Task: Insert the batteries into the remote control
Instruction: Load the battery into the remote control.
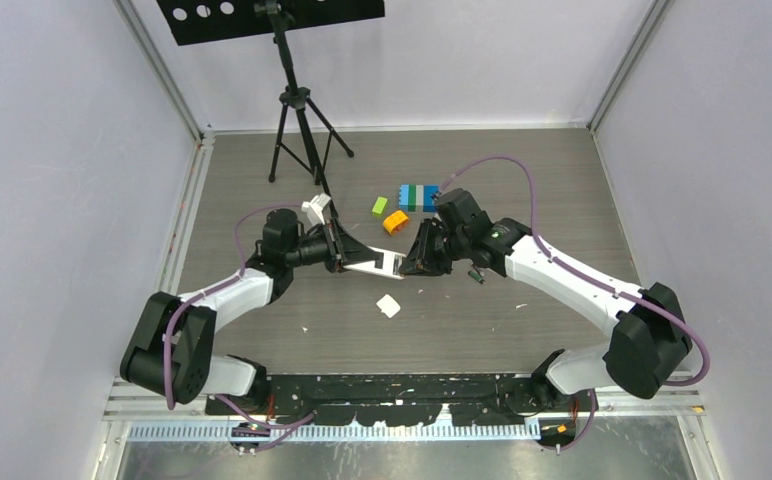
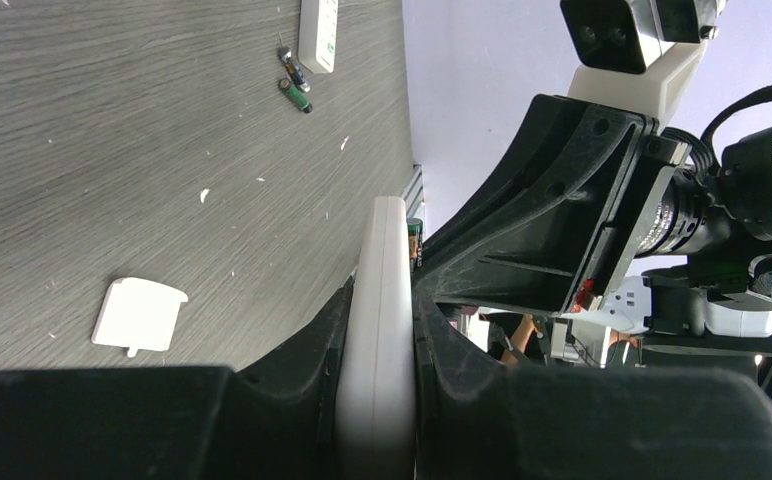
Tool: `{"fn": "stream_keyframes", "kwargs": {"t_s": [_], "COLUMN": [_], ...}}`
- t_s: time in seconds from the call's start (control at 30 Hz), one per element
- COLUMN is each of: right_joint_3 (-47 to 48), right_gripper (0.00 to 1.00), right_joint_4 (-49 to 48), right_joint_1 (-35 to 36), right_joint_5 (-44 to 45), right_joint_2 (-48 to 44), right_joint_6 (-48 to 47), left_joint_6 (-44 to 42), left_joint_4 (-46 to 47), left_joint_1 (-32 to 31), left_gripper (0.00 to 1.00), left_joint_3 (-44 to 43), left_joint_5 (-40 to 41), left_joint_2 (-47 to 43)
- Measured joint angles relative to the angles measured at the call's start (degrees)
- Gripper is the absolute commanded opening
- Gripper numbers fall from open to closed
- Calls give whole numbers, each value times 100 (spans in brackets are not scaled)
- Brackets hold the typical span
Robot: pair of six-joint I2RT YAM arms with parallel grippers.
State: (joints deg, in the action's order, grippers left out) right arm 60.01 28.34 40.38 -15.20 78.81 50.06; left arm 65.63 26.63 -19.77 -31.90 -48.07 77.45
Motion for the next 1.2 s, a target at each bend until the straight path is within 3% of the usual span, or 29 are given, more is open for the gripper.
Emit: {"fn": "stream_keyframes", "kwargs": {"t_s": [0.17,0.5,0.57,0.8,1.2], "right_joint_3": [0,0,0,-2,-55], "right_gripper": [38,52,50,22,19], "right_joint_4": [24,-35,-55,-122,-177], "right_joint_1": [0,0,0,-7,-11], "right_joint_5": [120,160,195,361,280], "right_joint_2": [0,-35,-98,-328,-173], "right_joint_6": [72,149,149,203,262], "left_joint_6": [26,111,138,151,155], "left_joint_4": [74,157,181,229,232], "left_joint_1": [0,0,0,0,0], "left_gripper": [0,0,0,0,0], "left_joint_3": [22,22,24,24,24], "left_joint_5": [-46,-83,-85,-101,-101], "left_joint_2": [2,46,48,55,55]}}
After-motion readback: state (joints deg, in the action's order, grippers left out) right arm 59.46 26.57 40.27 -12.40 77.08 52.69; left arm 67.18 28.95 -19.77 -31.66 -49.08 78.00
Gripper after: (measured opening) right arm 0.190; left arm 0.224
